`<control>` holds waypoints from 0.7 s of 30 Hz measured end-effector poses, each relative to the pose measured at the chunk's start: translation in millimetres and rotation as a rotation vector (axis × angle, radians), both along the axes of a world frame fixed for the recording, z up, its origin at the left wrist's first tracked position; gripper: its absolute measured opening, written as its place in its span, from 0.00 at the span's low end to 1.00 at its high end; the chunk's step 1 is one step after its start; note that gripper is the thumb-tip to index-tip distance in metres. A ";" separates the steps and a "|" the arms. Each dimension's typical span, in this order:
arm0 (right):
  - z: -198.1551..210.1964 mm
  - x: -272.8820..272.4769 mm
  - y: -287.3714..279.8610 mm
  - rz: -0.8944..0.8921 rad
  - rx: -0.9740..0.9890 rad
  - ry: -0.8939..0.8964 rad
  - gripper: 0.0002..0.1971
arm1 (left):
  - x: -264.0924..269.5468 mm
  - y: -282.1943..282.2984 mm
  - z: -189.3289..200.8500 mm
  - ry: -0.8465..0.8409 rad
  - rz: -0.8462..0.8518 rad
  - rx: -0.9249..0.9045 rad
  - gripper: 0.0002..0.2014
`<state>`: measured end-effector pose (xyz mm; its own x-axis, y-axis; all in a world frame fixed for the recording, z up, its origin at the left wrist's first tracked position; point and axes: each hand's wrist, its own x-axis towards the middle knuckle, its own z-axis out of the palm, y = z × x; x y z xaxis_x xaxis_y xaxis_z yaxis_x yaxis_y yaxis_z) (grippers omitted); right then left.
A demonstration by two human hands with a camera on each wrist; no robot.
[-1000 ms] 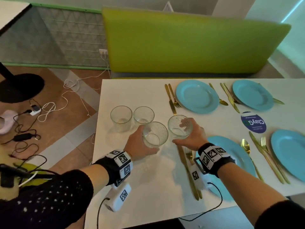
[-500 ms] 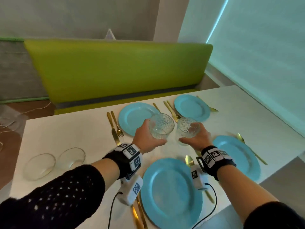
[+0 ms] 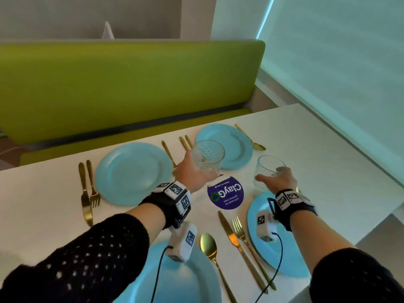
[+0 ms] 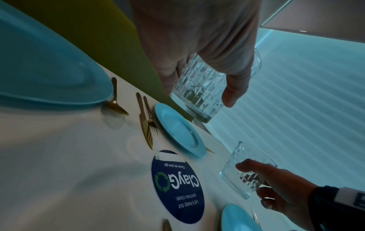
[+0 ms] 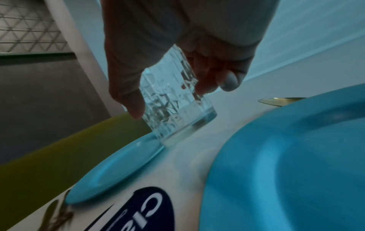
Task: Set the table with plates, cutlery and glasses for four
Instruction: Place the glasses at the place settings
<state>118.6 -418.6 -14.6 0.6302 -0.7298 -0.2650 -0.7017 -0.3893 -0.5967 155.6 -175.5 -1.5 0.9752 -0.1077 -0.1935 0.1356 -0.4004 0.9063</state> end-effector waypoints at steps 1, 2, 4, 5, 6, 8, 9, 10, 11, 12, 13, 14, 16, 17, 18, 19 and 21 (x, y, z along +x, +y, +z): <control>-3.2 4.1 -7.7 -0.020 0.011 -0.006 0.39 | 3.0 -4.6 -1.4 -0.001 0.003 0.019 0.42; -6.3 8.4 -14.6 -0.037 0.022 -0.013 0.39 | 6.0 -8.6 -3.0 0.003 0.006 0.032 0.42; -11.6 16.4 -25.5 -0.070 0.042 -0.026 0.39 | 10.3 -15.1 -6.1 0.015 0.007 0.056 0.42; -14.1 19.9 -29.9 -0.088 0.053 -0.033 0.39 | 11.6 -17.6 -7.0 0.018 0.008 0.065 0.42; -17.2 23.1 -34.0 -0.106 0.063 -0.040 0.39 | 12.9 -19.9 -8.7 0.024 0.012 0.068 0.42; -23.1 28.1 -40.4 -0.134 0.076 -0.052 0.39 | 13.9 -23.8 -11.2 0.034 0.012 0.074 0.41; -25.9 30.0 -43.2 -0.143 0.079 -0.056 0.39 | 14.0 -25.7 -12.0 0.036 0.006 0.080 0.41; -28.9 31.8 -45.7 -0.152 0.083 -0.058 0.40 | 14.4 -27.3 -13.5 0.038 0.000 0.085 0.41; -31.7 33.1 -47.8 -0.162 0.084 -0.058 0.40 | 14.8 -28.9 -15.3 0.042 -0.005 0.088 0.41; -35.1 34.4 -50.0 -0.174 0.086 -0.059 0.40 | 15.7 -30.6 -18.4 0.048 -0.009 0.083 0.41; -38.1 35.4 -51.6 -0.186 0.089 -0.061 0.41 | 16.4 -32.3 -21.2 0.051 -0.014 0.078 0.41; -41.3 36.5 -53.2 -0.199 0.094 -0.066 0.41 | 17.5 -34.1 -24.9 0.056 -0.017 0.077 0.42; -46.9 37.4 -55.5 -0.217 0.105 -0.079 0.41 | 18.9 -38.0 -31.0 0.065 -0.025 0.084 0.42; -48.8 37.6 -56.2 -0.220 0.110 -0.084 0.40 | 19.1 -39.8 -33.0 0.072 -0.030 0.087 0.42; -51.2 37.7 -57.1 -0.220 0.114 -0.088 0.40 | 19.2 -41.5 -35.0 0.078 -0.035 0.089 0.42; -53.1 37.3 -57.8 -0.221 0.117 -0.094 0.40 | 18.5 -43.0 -36.6 0.083 -0.040 0.093 0.41; -57.0 36.0 -59.1 -0.224 0.122 -0.112 0.40 | 15.9 -45.7 -39.5 0.107 -0.052 0.096 0.41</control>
<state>154.5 -477.7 -71.6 0.4873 -0.8210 -0.2975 -0.6895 -0.1527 -0.7081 171.5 -221.2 -41.0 0.9418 -0.1338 -0.3082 0.2064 -0.4935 0.8449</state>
